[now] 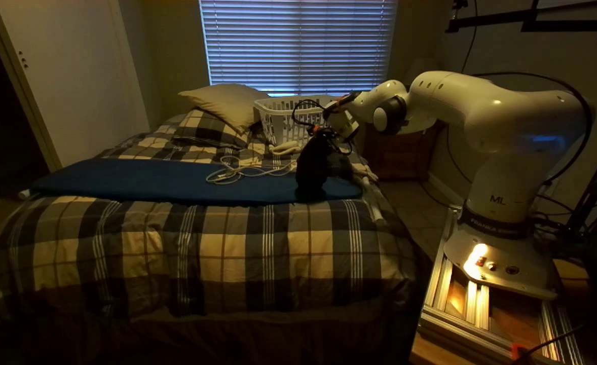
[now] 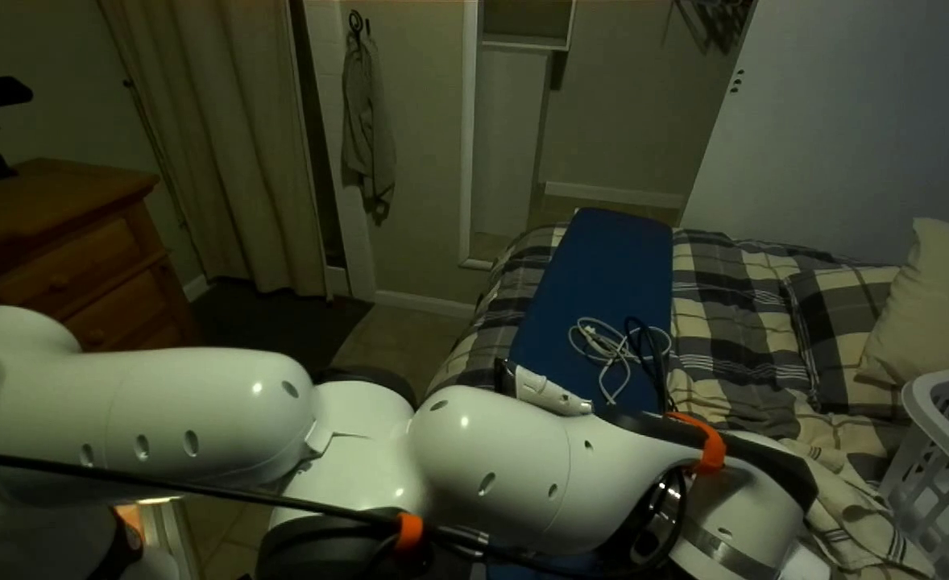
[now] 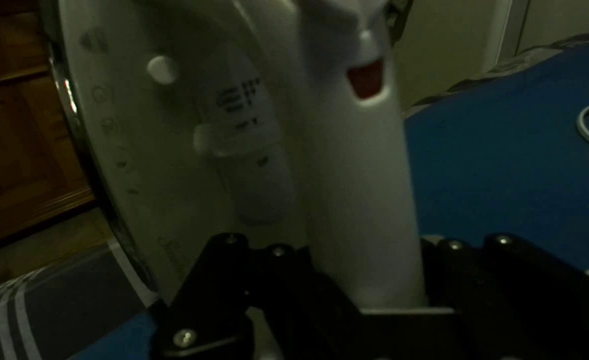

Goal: Put the iron in an upright position

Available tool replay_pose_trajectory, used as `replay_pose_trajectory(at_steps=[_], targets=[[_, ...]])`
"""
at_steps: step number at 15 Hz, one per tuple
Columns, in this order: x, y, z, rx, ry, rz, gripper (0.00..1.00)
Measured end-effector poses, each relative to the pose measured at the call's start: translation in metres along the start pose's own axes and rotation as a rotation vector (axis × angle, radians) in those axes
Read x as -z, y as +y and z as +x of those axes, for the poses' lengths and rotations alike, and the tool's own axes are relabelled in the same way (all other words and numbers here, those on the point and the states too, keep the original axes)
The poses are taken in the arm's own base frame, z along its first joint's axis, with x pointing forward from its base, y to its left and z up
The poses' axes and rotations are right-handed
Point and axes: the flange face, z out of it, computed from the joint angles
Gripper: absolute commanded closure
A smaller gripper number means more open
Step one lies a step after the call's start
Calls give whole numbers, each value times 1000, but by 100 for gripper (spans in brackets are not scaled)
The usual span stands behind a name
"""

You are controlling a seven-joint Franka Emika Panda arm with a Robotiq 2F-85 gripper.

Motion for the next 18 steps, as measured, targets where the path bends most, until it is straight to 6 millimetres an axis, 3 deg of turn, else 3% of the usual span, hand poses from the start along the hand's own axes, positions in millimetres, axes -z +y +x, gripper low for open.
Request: replay_pose_trajectory(at_steps=[10, 18], targets=[[22, -9, 3, -25, 167, 71, 1], [40, -9, -11, 42, 388, -37, 0]])
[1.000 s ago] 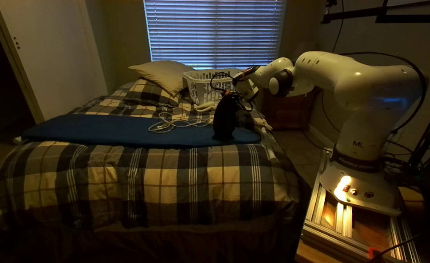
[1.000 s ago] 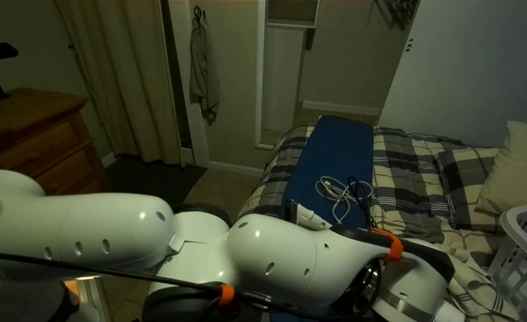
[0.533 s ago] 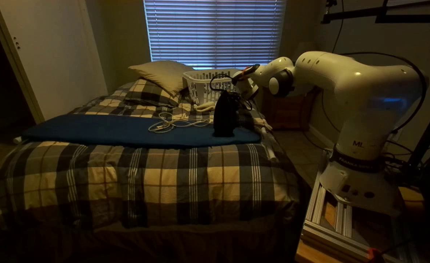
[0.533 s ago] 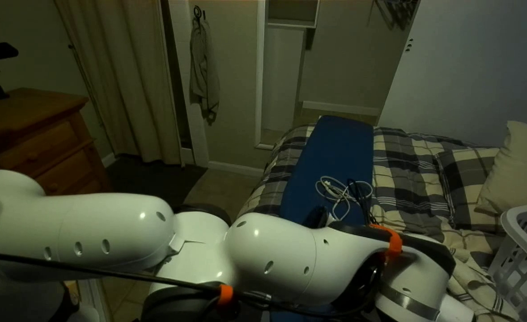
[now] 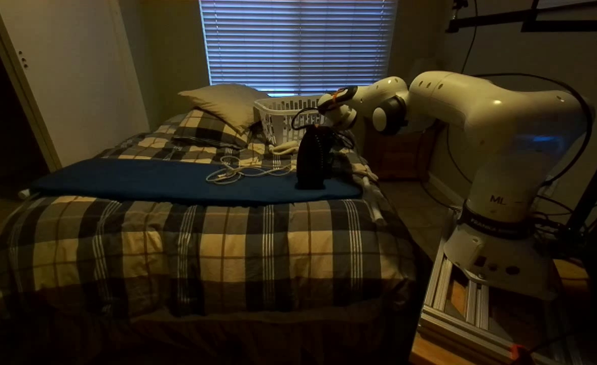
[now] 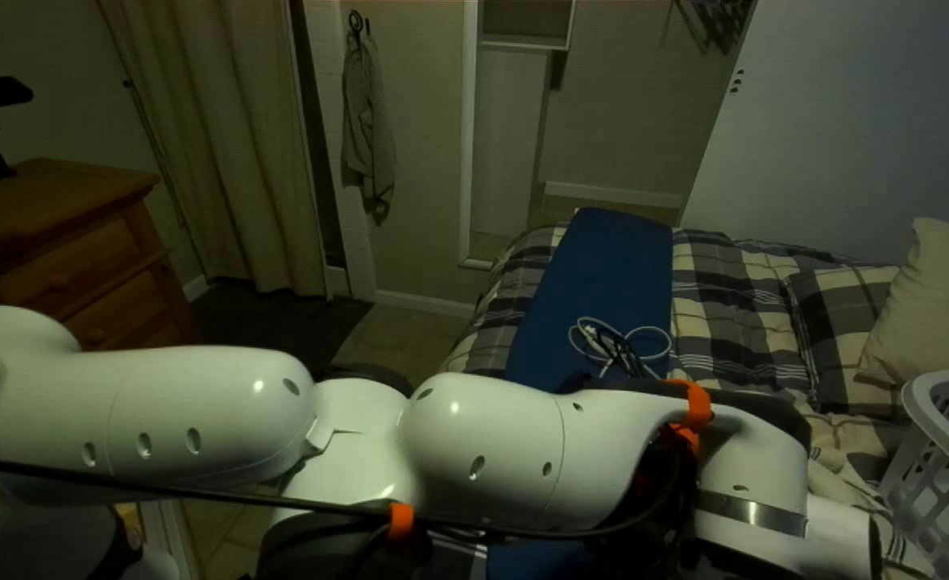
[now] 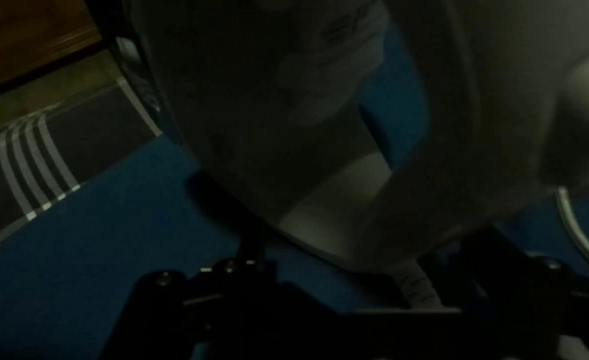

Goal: Put the iron in an upright position

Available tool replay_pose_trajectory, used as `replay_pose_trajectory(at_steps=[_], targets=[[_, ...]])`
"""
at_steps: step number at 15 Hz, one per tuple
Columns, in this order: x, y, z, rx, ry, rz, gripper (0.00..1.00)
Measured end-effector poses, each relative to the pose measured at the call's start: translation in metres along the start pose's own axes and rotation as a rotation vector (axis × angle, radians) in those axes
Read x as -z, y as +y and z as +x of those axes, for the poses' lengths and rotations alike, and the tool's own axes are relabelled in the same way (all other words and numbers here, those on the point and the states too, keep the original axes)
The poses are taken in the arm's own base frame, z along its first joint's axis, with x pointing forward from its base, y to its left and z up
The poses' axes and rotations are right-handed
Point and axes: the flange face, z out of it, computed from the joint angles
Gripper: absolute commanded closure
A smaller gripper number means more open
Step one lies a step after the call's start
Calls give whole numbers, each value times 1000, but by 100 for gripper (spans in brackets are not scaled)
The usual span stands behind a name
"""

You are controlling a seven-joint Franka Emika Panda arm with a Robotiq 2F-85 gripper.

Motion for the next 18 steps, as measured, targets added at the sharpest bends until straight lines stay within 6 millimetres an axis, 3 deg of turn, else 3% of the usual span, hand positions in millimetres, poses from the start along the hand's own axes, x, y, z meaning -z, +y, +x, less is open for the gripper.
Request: replay_pose_trajectory(at_steps=[11, 18], targets=[[64, -22, -45, 316, 319, -37, 0], [118, -31, -104, 490, 407, -2, 0]])
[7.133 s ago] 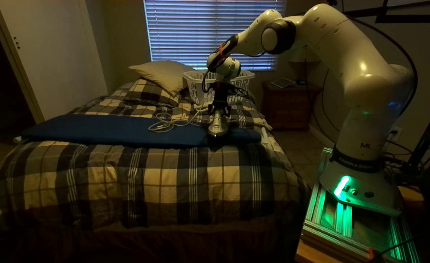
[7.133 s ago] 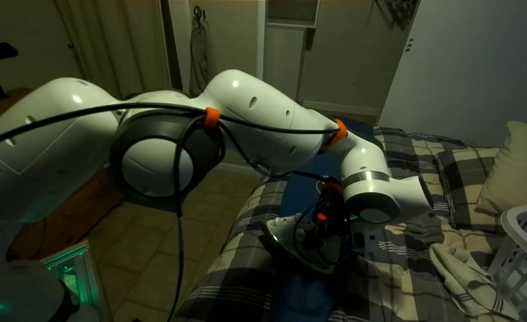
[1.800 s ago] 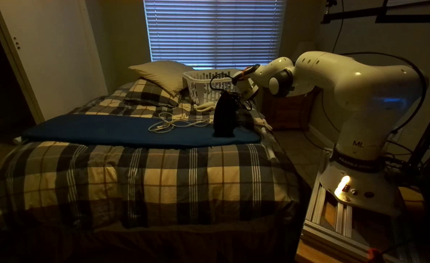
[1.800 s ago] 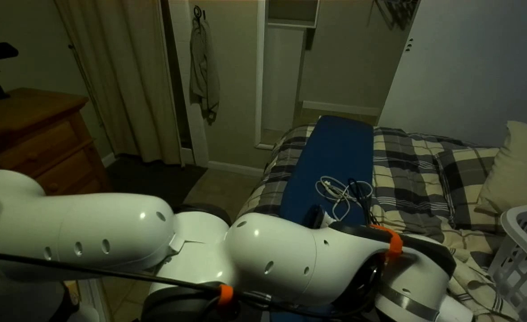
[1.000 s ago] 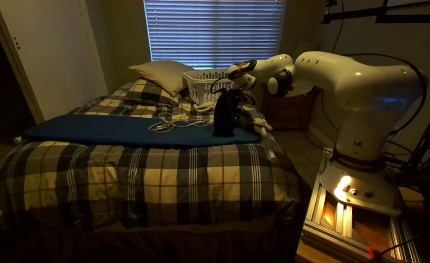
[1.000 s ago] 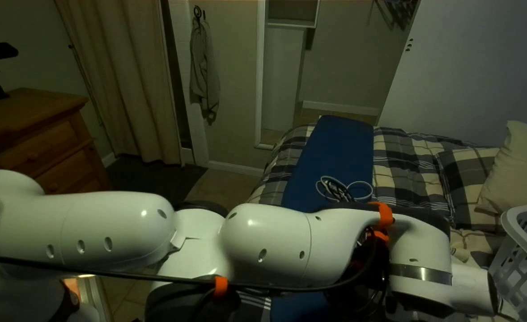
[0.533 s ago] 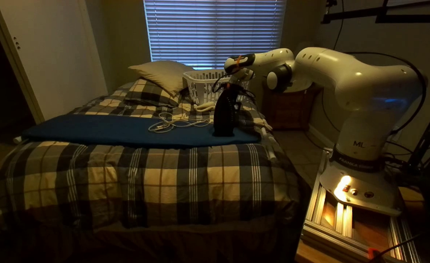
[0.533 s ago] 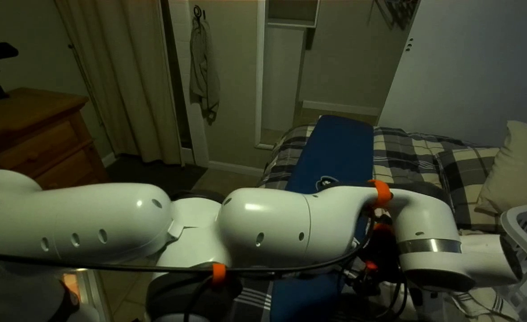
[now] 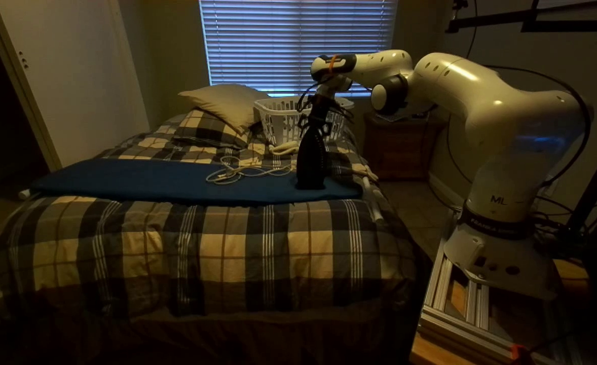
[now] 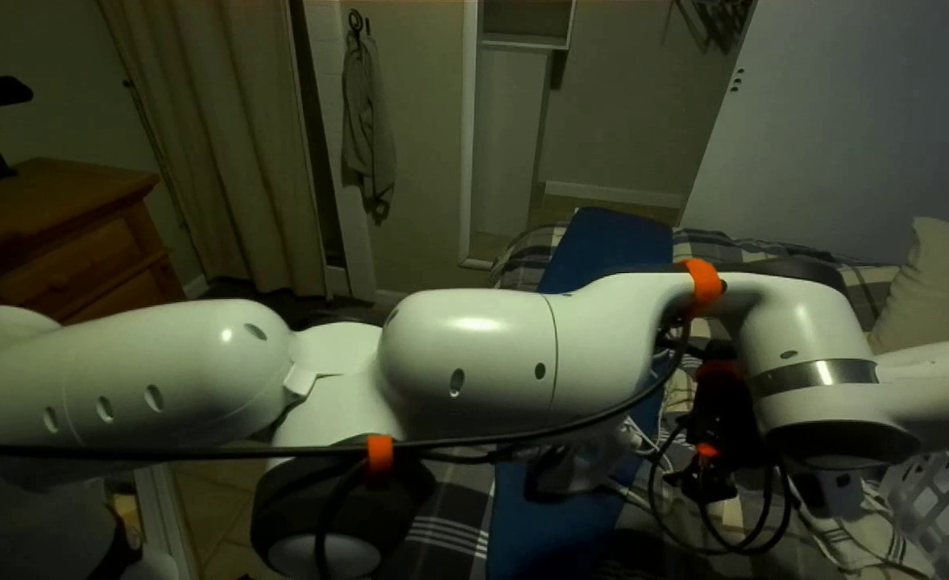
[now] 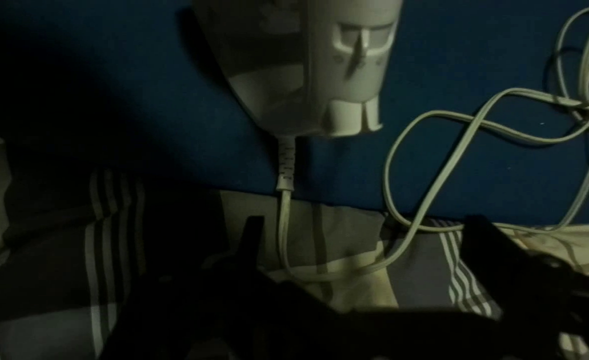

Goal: Put the iron in an upright position

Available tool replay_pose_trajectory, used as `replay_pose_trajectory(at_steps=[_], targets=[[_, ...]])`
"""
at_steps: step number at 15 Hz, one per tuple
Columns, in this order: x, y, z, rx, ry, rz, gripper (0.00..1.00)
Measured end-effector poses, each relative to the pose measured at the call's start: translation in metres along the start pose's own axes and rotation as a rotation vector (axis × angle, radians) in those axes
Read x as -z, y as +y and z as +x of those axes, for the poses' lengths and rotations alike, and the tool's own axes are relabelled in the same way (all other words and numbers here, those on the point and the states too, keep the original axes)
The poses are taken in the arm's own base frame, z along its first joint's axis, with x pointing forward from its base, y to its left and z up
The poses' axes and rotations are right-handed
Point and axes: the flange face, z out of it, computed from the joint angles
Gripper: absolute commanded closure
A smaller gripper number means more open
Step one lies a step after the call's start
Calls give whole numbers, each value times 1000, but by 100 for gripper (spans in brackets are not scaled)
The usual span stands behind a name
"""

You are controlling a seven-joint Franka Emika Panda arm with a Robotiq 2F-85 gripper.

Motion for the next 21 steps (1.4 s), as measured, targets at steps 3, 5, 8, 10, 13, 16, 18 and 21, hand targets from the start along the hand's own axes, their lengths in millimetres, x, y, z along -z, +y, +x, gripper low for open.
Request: replay_pose_trajectory(at_steps=[3, 5, 8, 10, 13, 16, 18, 21], targets=[[27, -9, -13, 67, 30, -13, 0], [41, -19, -25, 117, 42, -28, 0], [54, -36, -48, 169, 30, -50, 0], [59, -48, -63, 191, 22, -66, 0], [62, -62, -80, 216, 17, -95, 0], [60, -70, -93, 230, 6, -141, 0], [58, -74, -99, 235, -2, -170, 0], [55, -78, -108, 242, -19, -204, 0]])
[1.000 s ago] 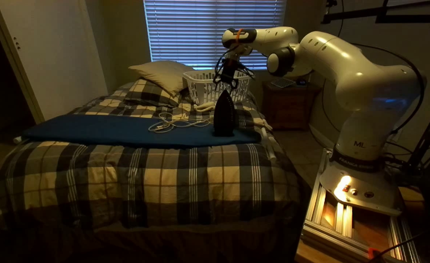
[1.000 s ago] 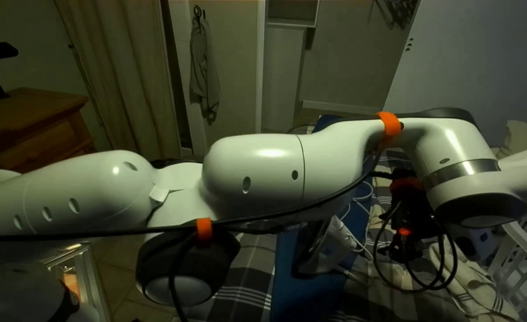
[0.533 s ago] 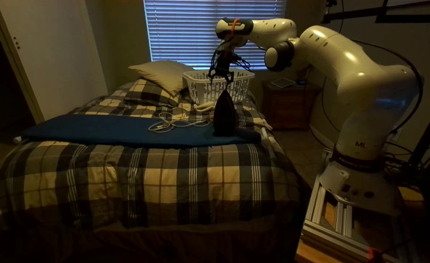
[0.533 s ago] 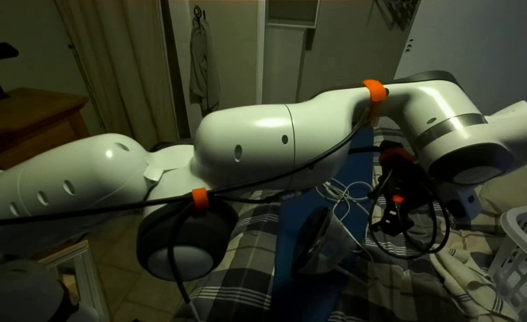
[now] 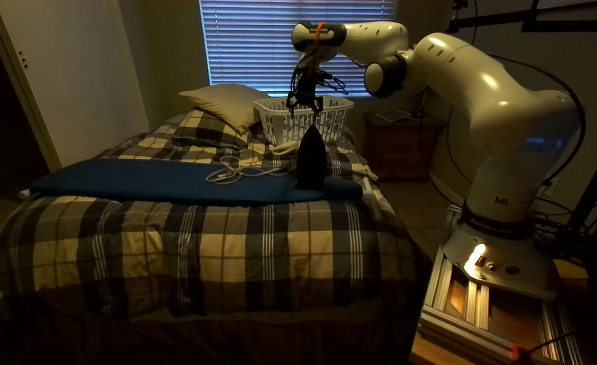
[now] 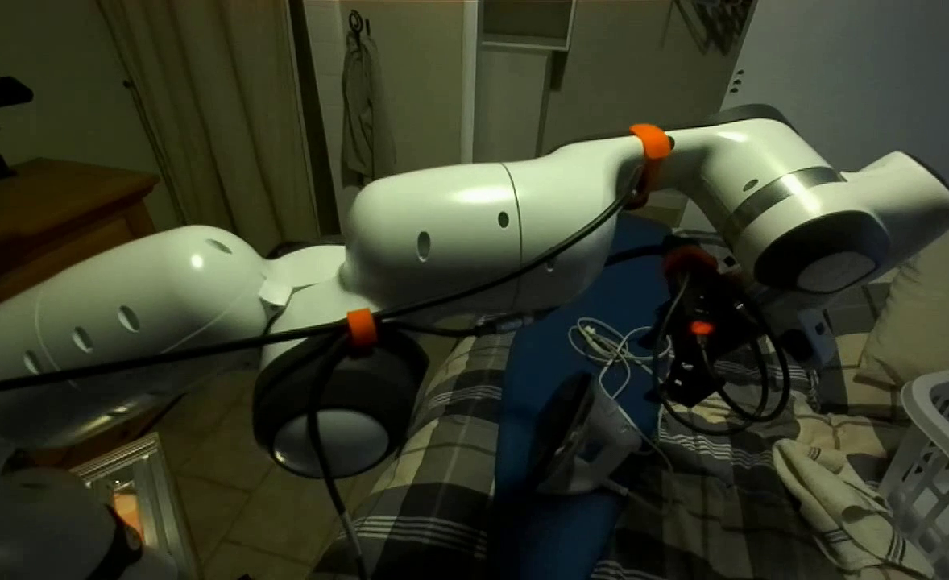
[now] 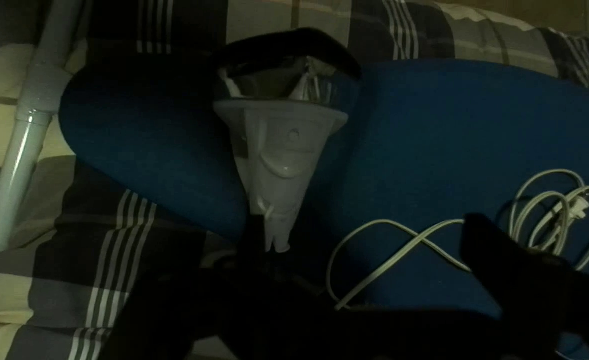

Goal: Put the iron in an upright position

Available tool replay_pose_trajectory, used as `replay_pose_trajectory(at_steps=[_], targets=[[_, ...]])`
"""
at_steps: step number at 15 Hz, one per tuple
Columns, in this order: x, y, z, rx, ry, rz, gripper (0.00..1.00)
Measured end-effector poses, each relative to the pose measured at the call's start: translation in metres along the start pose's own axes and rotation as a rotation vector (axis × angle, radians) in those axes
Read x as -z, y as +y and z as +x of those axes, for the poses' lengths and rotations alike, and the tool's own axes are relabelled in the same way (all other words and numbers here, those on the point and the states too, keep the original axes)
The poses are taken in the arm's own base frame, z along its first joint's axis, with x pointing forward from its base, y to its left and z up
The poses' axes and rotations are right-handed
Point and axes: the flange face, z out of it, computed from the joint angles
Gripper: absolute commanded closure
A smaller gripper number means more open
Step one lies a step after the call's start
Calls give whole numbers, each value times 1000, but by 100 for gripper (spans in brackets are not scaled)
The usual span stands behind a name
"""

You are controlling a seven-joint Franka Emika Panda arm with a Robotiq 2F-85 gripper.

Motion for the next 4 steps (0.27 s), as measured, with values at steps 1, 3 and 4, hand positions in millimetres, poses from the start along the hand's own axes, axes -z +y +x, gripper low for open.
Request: replay_pose_trajectory(at_steps=[1, 3, 4], targets=[[0, -1, -1, 1, -1, -4, 0], [0, -1, -2, 1, -1, -6, 0], [1, -1, -2, 0, -1, -7, 0]])
